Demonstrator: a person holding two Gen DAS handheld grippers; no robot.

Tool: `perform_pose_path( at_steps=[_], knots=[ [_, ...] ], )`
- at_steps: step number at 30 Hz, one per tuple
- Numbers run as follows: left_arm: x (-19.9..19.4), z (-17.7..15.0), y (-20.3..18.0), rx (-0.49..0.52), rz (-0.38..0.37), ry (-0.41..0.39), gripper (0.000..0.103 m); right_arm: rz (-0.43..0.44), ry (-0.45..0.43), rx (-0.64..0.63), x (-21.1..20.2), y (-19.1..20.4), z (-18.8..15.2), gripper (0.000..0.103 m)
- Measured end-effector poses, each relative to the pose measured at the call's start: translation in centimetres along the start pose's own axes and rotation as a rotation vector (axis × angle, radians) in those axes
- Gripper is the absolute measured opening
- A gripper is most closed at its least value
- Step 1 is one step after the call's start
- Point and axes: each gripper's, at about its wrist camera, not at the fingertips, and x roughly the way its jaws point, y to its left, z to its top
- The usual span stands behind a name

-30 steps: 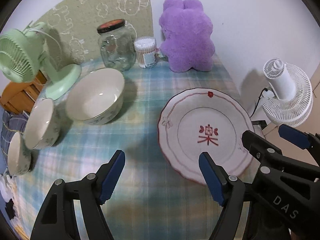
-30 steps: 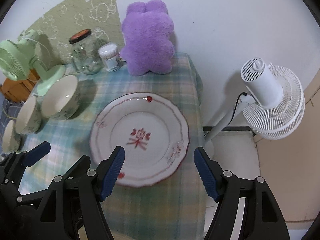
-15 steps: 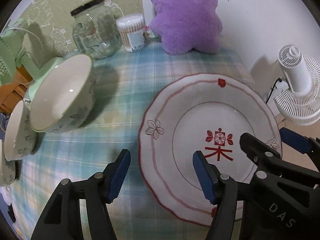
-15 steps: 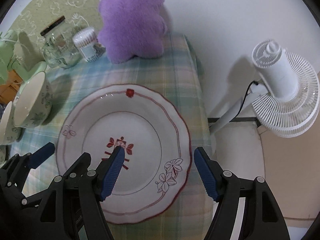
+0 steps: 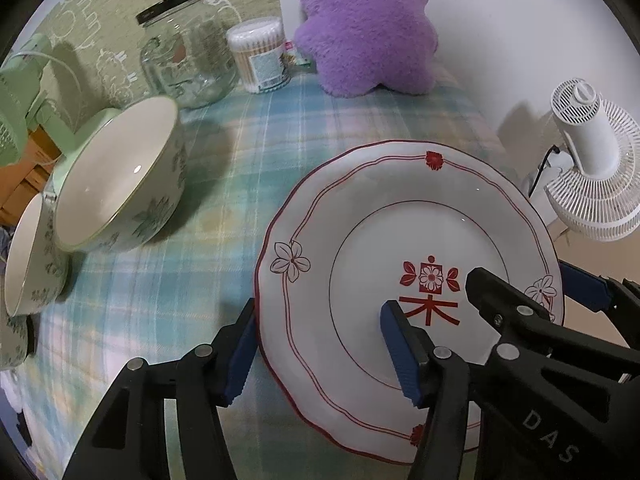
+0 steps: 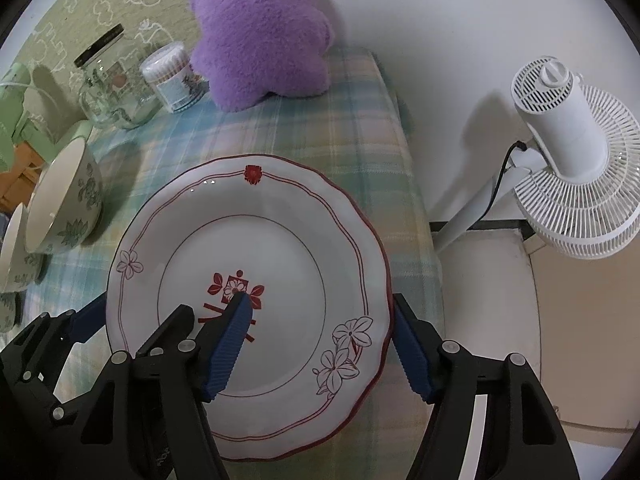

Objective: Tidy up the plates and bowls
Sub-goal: 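Grasp the rim of the red-patterned white plate with the right gripper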

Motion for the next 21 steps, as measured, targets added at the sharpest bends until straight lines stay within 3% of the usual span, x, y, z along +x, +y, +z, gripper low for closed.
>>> perform_pose_path(
  at_steps=[9,14,21],
  knots=[
    [-1.0,-3.3,2.1,-0.012,-0.013,0.056,0.06,0.049,0.074,-0.023,-1.5,1.5,-3.2,0.071],
    [-0.8,-3.0,2.5,-0.013,-0.033,0.042,0.061,0.001,0.076,-0.023,-1.3,1.2,-3.1,0.049],
    [-0.3,-2.1,2.8,-0.042,-0.036,0.032,0.059,-0.027,0.072,-0.027,0.1,1.2,-2.7,0.046]
  ],
)
